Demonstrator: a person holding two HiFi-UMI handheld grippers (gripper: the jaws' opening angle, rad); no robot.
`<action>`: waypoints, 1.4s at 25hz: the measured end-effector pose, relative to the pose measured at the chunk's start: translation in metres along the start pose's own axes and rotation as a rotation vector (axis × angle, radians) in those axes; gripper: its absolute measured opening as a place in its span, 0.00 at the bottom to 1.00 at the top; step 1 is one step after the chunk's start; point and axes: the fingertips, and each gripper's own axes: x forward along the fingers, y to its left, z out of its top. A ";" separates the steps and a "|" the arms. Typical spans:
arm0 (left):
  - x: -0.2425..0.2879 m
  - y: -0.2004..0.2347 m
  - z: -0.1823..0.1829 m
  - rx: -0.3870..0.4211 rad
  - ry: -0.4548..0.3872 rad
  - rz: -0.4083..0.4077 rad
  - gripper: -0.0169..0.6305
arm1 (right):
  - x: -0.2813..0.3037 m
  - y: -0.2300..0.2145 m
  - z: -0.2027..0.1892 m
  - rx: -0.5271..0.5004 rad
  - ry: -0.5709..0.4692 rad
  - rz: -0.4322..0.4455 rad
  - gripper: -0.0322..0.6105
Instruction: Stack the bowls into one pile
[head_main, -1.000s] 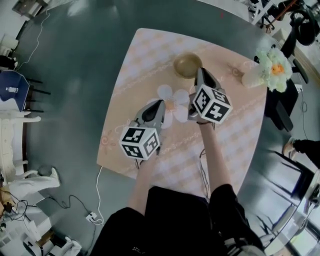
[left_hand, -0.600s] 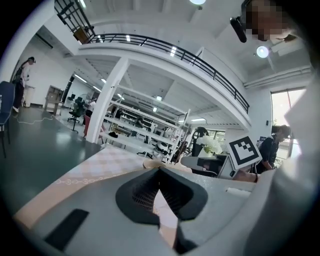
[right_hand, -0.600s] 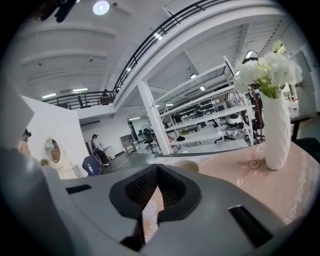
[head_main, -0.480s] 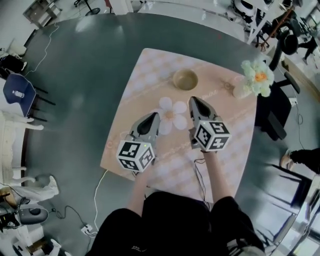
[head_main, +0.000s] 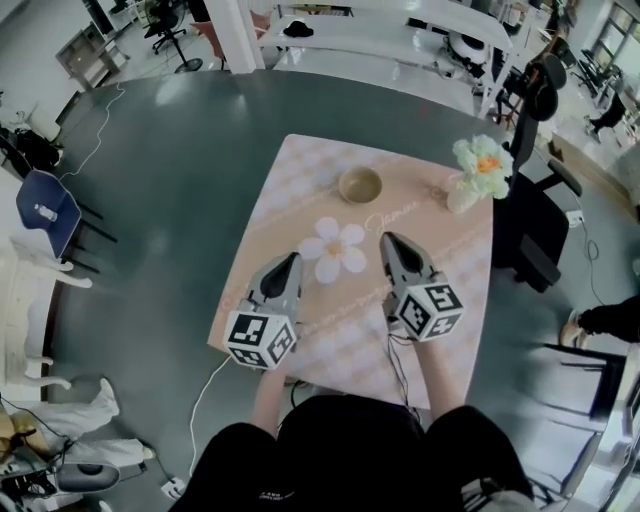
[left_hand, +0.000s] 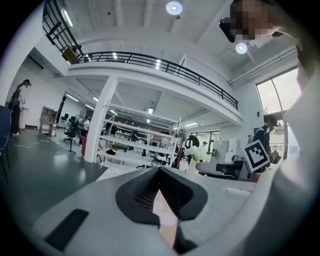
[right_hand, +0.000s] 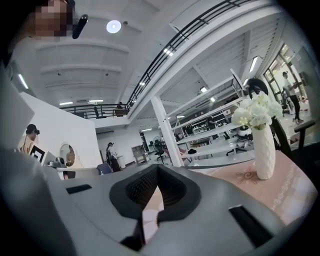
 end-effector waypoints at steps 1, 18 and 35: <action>-0.007 -0.001 0.004 0.010 -0.008 0.007 0.02 | -0.007 0.001 0.003 -0.003 -0.011 0.001 0.04; -0.090 -0.004 0.032 0.031 -0.102 0.117 0.02 | -0.080 0.028 0.042 -0.026 -0.098 0.026 0.04; -0.117 0.007 0.036 0.063 -0.105 0.172 0.02 | -0.092 0.042 0.060 -0.123 -0.163 -0.005 0.04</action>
